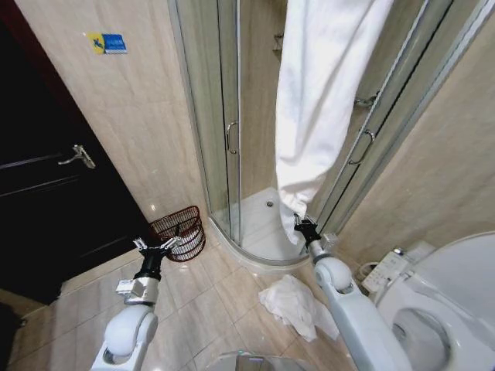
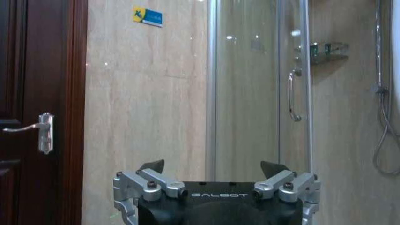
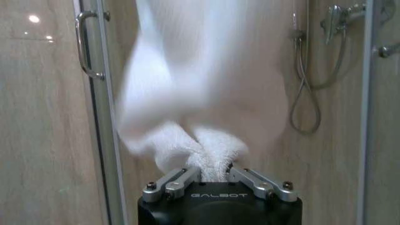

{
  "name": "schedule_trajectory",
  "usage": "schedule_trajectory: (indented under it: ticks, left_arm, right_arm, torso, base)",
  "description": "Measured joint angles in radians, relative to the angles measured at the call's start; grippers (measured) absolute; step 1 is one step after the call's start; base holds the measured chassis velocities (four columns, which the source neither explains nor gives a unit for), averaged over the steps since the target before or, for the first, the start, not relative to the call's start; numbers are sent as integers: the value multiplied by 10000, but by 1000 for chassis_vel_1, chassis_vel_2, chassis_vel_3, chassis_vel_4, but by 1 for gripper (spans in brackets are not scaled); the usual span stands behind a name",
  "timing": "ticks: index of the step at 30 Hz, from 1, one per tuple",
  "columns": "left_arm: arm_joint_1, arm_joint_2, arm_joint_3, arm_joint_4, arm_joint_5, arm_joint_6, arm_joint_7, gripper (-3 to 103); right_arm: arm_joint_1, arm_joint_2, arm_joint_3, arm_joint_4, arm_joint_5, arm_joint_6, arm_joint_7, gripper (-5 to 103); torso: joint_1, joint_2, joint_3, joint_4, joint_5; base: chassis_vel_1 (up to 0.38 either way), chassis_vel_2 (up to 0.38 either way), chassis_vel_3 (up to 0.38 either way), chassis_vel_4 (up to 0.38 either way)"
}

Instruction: Discard the used towel into the hamper.

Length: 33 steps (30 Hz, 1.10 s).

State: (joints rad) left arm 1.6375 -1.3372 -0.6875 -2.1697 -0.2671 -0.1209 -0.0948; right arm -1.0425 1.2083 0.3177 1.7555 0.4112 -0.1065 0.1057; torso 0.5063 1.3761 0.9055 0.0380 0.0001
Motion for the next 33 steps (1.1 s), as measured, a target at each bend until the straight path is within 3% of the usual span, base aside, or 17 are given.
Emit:
schedule_trajectory:
  ticks: [8,15,26,33]
  left_arm:
    - [1,-53,88,110,43,-53,-7,100]
    - [-80,-133,292,277,144,-124,-4,100]
    - [-138,-50,276,439,91,-252,3,100]
    - [-228,-88,416,338,64,-90,-16,100]
  right_arm:
    - [2134,-367,-409,-1227,302,518,-317,8]
    - [3011,-504,-580,-1516,488,824,-389,8]
    - [1594,-515,-192,-303,313,916,-393,8]
    - [410,-628,157,1272,756,776,-178,8]
  torso:
    - [1,-1,1,3,-1]
    - [2,-1,-2,-1,-4]
    - [0,0,-1,0,1]
    - [-1,1,-2,0,-1]
  base:
    - [0,0,0,0]
    - [0,0,0,0]
    - [0,0,0,0]
    - [0,0,0,0]
